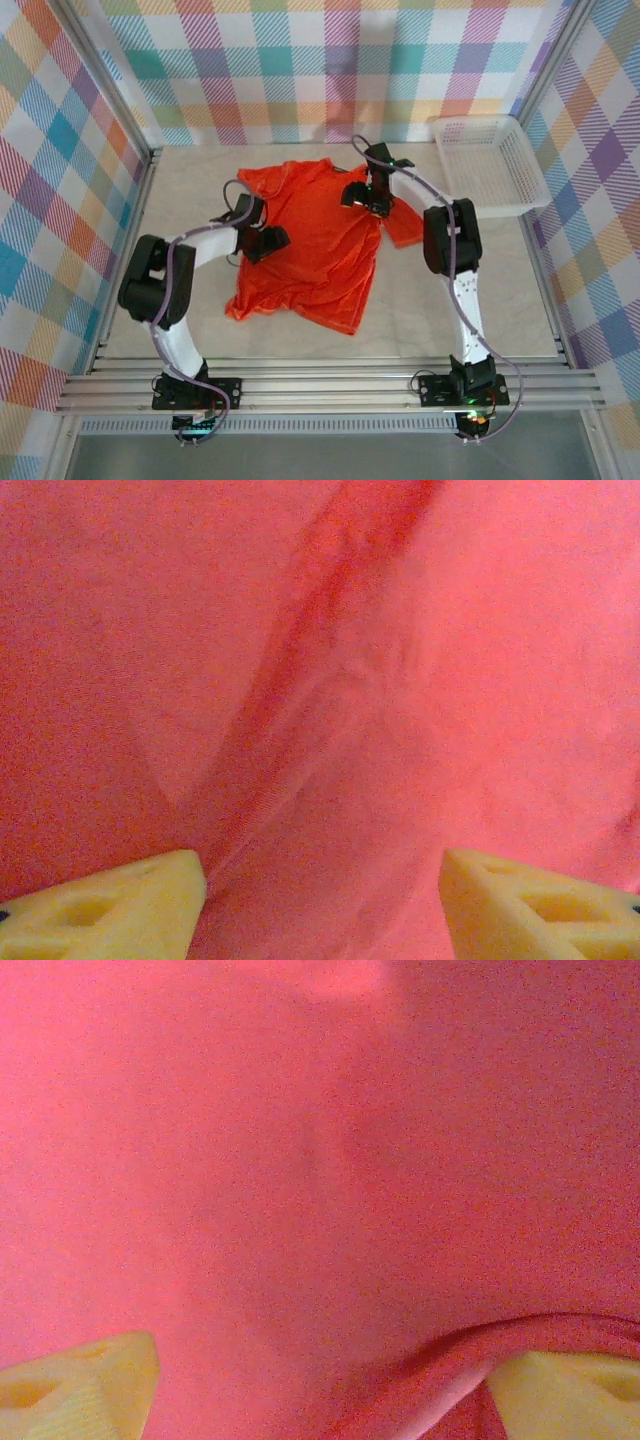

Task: Fold the inside-out t-shirt

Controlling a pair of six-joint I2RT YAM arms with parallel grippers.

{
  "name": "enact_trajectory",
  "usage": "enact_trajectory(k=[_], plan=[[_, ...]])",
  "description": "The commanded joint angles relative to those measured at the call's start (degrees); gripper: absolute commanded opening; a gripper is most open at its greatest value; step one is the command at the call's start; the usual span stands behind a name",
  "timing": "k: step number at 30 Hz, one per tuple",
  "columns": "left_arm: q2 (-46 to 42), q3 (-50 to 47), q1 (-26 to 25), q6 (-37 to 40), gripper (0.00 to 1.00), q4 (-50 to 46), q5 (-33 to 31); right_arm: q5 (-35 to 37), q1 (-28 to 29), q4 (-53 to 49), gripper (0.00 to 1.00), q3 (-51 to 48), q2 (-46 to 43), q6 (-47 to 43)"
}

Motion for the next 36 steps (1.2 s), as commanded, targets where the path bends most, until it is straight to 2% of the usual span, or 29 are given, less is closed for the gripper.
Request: enact_trajectory(k=[1,4,7,11,15,20,27,36], plan=[[-2.8,-8.4,-3.6,-6.7,0.66,0.5,-0.8,-1.9,0.0,-8.9,0.86,10.9,7.3,-3.7],[-5.9,-6.6,-4.7,-6.1,0.67,-1.4,-1.3,-1.3,0.2,-17.7,0.86,25.6,13.3,-5.7],[-5.7,4.5,-3.9,0.6,0.69,-12.6,-7.1,1.7,0.1,-23.8,0.87,32.7,13.2,-7.0],[0.2,21.2,-0.7,6.1,0.7,-19.7,-9.8,2.7,0.0,-17.1,0.88,22.0,3.5,-7.2],[12.3,36.4,2.8,7.8,0.7,-21.5,-9.4,3.2,-0.1,-9.1,0.89,13.9,-1.1,-6.4],[28.7,52.6,6.4,7.7,0.67,-27.6,-6.4,3.5,-1.5,-6.6,0.89,17.9,4.5,-4.6],[40.2,63.3,9.2,6.0,0.67,-28.5,-3.0,2.5,-5.5,-4.3,0.89,22.6,12.1,0.6],[52.7,82.1,12.4,6.3,0.66,-32.7,-0.1,3.0,-11.4,-5.8,0.87,23.6,14.2,1.2]])
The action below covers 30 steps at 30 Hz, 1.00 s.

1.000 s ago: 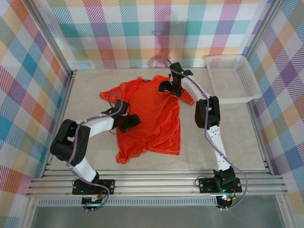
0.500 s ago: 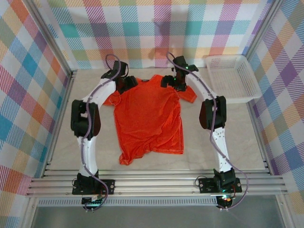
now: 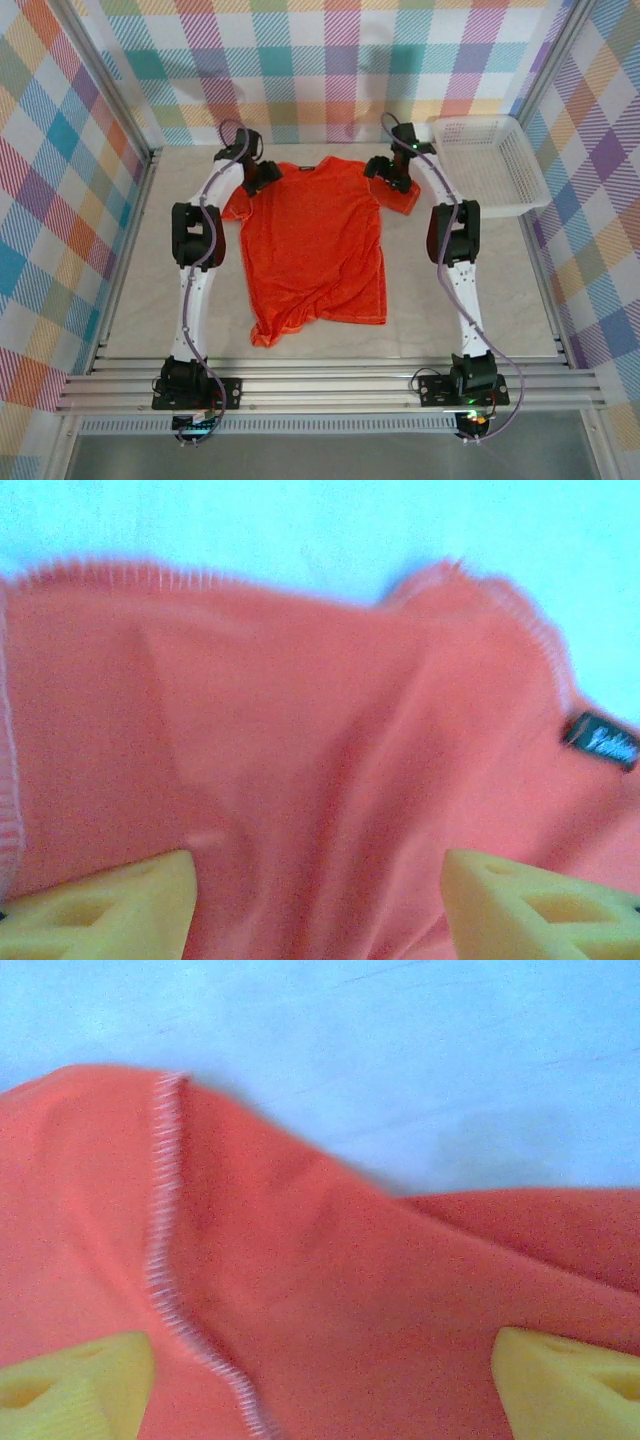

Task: Fold the inside-out t-shirt

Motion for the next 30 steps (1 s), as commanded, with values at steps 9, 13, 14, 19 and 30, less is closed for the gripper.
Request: enact_trajectory(k=[9,13,14,19,30], plan=[[-4.7,6.2,0.1,3.4,0.66,-10.4,4.2,-4.7,0.5,-7.1,0.84,-1.3,-10.5,-2.6],[-24.7,-20.6,-3.5,3.8,0.67,-3.3,-0.5,-6.0,5.4,0.5,0.85,-24.9,-26.1,-2.9],[-29.4,-28.1,-4.5,3.1,0.67,-0.2,-1.0,-6.3,6.8,3.2,0.86,-31.0,-29.7,-2.4],[-46.2,-58.9,-10.5,-3.8,0.66,10.5,-1.2,-5.9,14.5,12.7,0.86,-57.4,-44.9,2.2],[-52.5,-80.2,-15.8,-8.3,0.66,17.2,-4.4,-2.0,24.5,20.6,0.88,-83.4,-53.7,13.0]])
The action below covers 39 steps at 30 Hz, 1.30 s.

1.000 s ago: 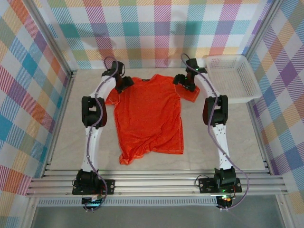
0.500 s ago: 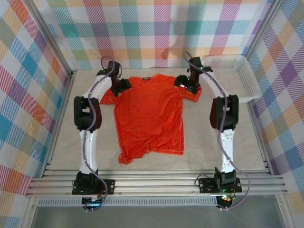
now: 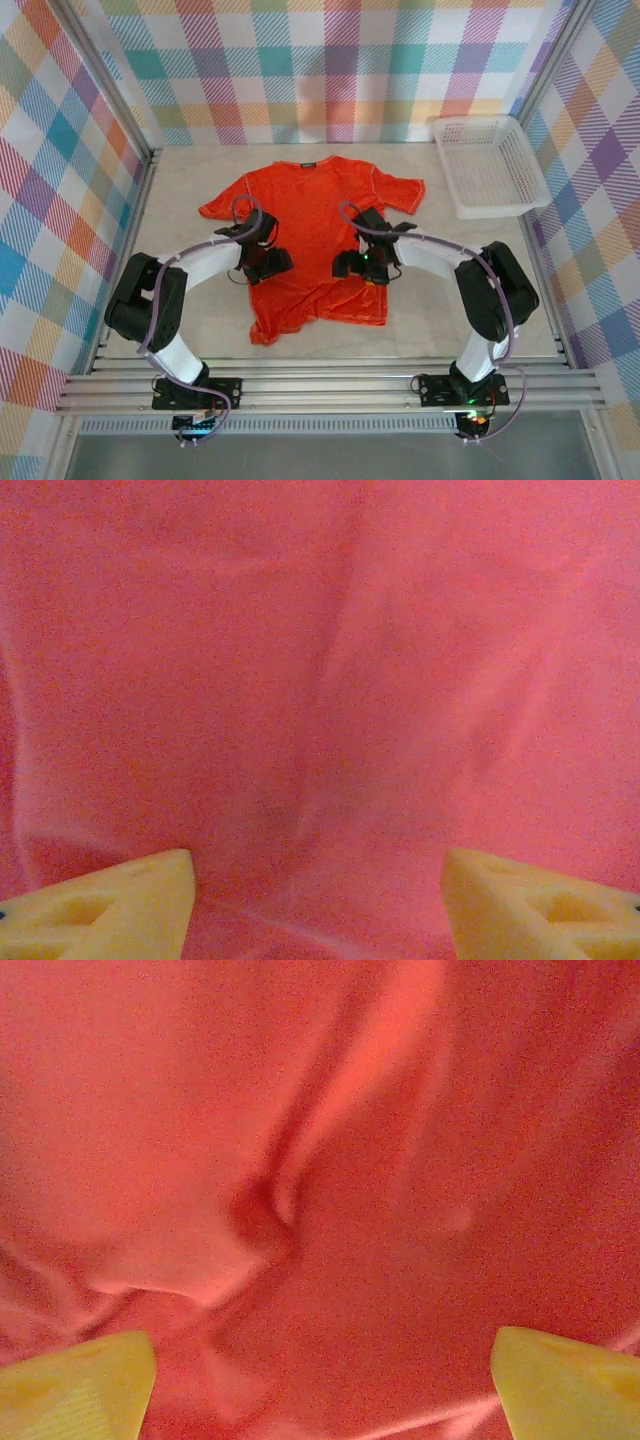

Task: Fold the inside-out t-shirt

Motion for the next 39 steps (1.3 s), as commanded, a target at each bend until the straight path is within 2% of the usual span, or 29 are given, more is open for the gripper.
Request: enact_trajectory(k=[1,3,7,10,14,17,20,23,27,28,35,39], plan=[[2.3,0.7,1.5,-0.3,0.66,3.8,-2.4,4.3,-0.6,3.3,0.88,-3.9,-1.8,4.1],[5.2,2.3,3.3,1.6,0.66,3.1,-4.2,6.7,-2.1,2.0,0.89,-4.7,-1.3,3.3],[12.5,9.3,7.4,6.5,0.65,-3.6,-13.4,7.7,-7.8,0.7,0.9,-6.2,-0.4,1.4],[15.6,13.0,9.9,8.3,0.65,-6.1,-15.8,8.7,-11.2,-0.6,0.9,-7.1,-0.9,-0.2],[14.4,14.8,10.0,9.0,0.65,-7.2,-13.8,9.2,-11.7,-3.3,0.89,-6.8,-2.7,-1.9],[9.7,14.8,7.5,9.0,0.65,-9.1,-13.6,9.8,-9.0,-8.1,0.88,-4.9,-6.1,-3.1],[2.7,14.4,3.4,9.3,0.65,-11.9,-16.1,12.4,-4.0,-12.7,0.78,-3.2,-10.7,-3.4],[-3.9,12.1,-0.2,8.9,0.65,-13.1,-17.8,12.9,0.3,-13.2,0.59,-3.6,-13.5,-3.0],[-11.7,5.8,-1.1,6.4,0.64,-11.1,-13.8,12.6,4.7,-9.9,0.29,-4.3,-12.8,-2.7],[-13.2,4.0,-1.2,5.9,0.63,-10.1,-12.5,12.6,5.5,-9.4,0.27,-3.7,-11.7,-3.0],[-16.7,-3.5,-1.3,4.2,0.55,-7.5,-6.6,14.5,12.1,-9.7,0.37,5.2,-2.3,-3.4],[-19.3,-6.4,-1.5,3.8,0.55,-9.4,-9.8,14.2,15.8,-7.5,0.45,9.4,1.2,-2.9]])
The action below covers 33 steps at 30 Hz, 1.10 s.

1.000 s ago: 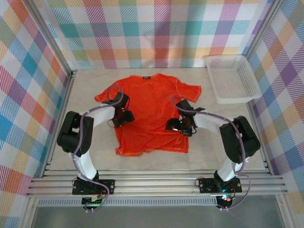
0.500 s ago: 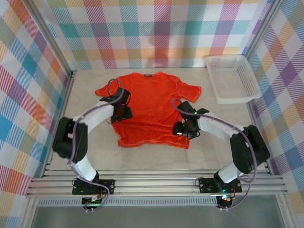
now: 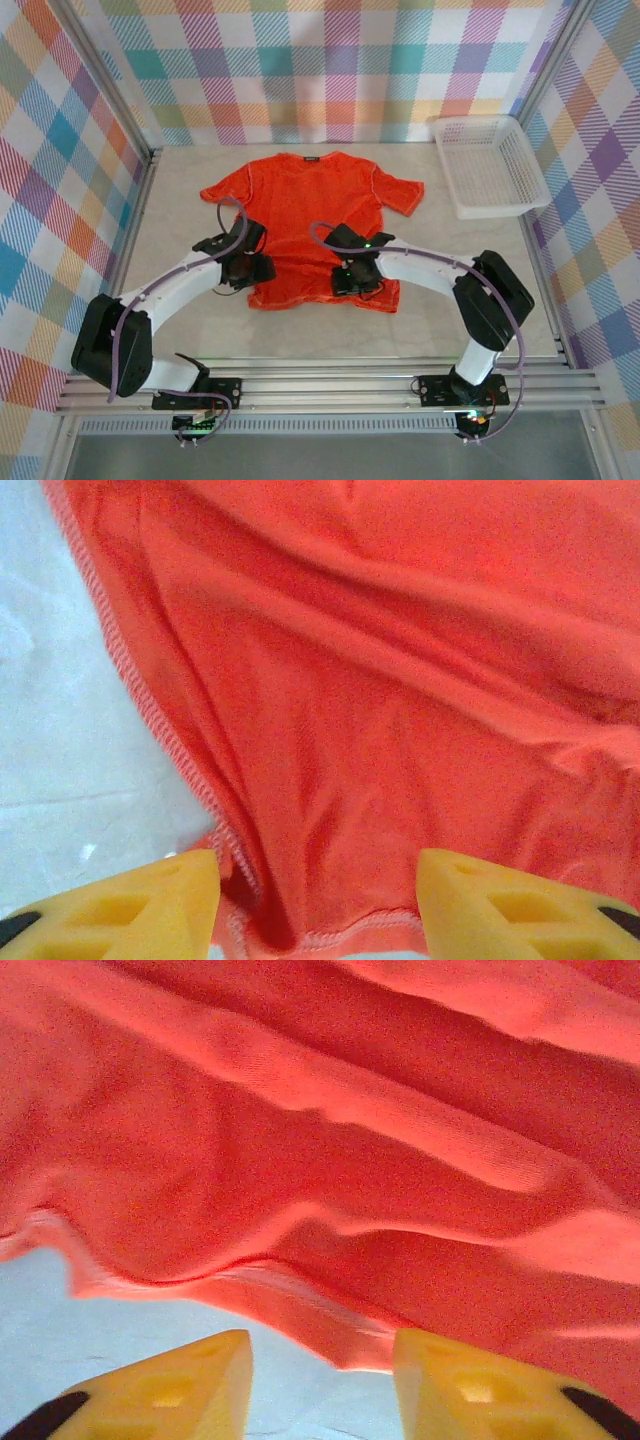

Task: Fold the inside-out t-shirt

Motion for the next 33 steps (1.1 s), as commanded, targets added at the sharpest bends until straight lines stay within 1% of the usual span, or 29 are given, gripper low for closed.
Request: enact_trajectory(k=[1,3,5,8,12,14,15,17,19,20,23,25,26,29,31,33], plan=[[-3.4,-1.4,0.1,-1.2,0.54,-1.6,-1.9,0.4,2.7,1.2,0.47,4.3,3.1,-0.3],[-3.9,-1.4,0.1,-1.2,0.54,-2.7,-3.2,0.8,3.5,0.3,0.52,7.2,6.1,-0.8],[-4.2,-1.2,0.1,-1.0,0.54,-3.2,-3.4,0.9,4.2,-0.3,0.54,9.3,8.6,-1.6],[-4.8,-1.1,0.1,-1.0,0.54,-3.3,-3.7,0.9,4.9,-0.6,0.56,11.2,10.9,-2.1],[-5.8,-1.1,0.2,-0.9,0.54,-3.9,-3.8,1.0,5.3,-0.4,0.57,12.0,13.2,-2.1],[-6.6,-1.2,0.2,-0.8,0.54,-4.3,-3.8,1.2,5.3,0.1,0.52,12.1,14.1,-2.0],[-7.1,-1.2,0.2,-0.6,0.53,-4.5,-3.9,1.2,5.3,0.0,0.48,12.5,14.4,-1.9],[-8.0,-1.2,0.2,0.2,0.52,-5.0,-3.9,1.5,5.3,-0.2,0.34,12.8,14.4,-1.9],[-9.2,-1.4,0.2,1.5,0.51,-4.9,-3.1,1.9,5.3,-0.9,0.17,13.2,13.7,-1.9],[-9.6,-1.5,0.2,2.1,0.51,-4.5,-2.2,2.1,5.3,-1.5,0.11,13.4,13.4,-1.9],[-10.8,-1.8,-0.1,3.3,0.51,-1.6,2.5,2.3,5.3,-3.7,0.02,14.4,11.9,-2.1],[-11.4,-2.8,-1.0,4.3,0.5,2.1,6.5,2.0,5.3,-4.9,0.01,14.9,10.4,-2.3],[-11.6,-3.0,-1.7,4.7,0.5,3.7,7.3,1.9,5.3,-5.4,0.02,15.1,9.5,-2.3],[-11.8,-4.0,-5.3,7.3,0.5,8.5,7.6,0.6,4.9,-5.7,0.03,15.4,7.0,-2.4],[-12.3,-6.0,-7.6,9.8,0.45,13.1,7.8,-1.1,3.8,-5.2,0.02,15.1,5.6,-2.0],[-13.7,-9.1,-9.2,12.0,0.45,17.8,7.0,-2.9,2.5,-4.3,0.02,14.4,4.4,-1.4]])
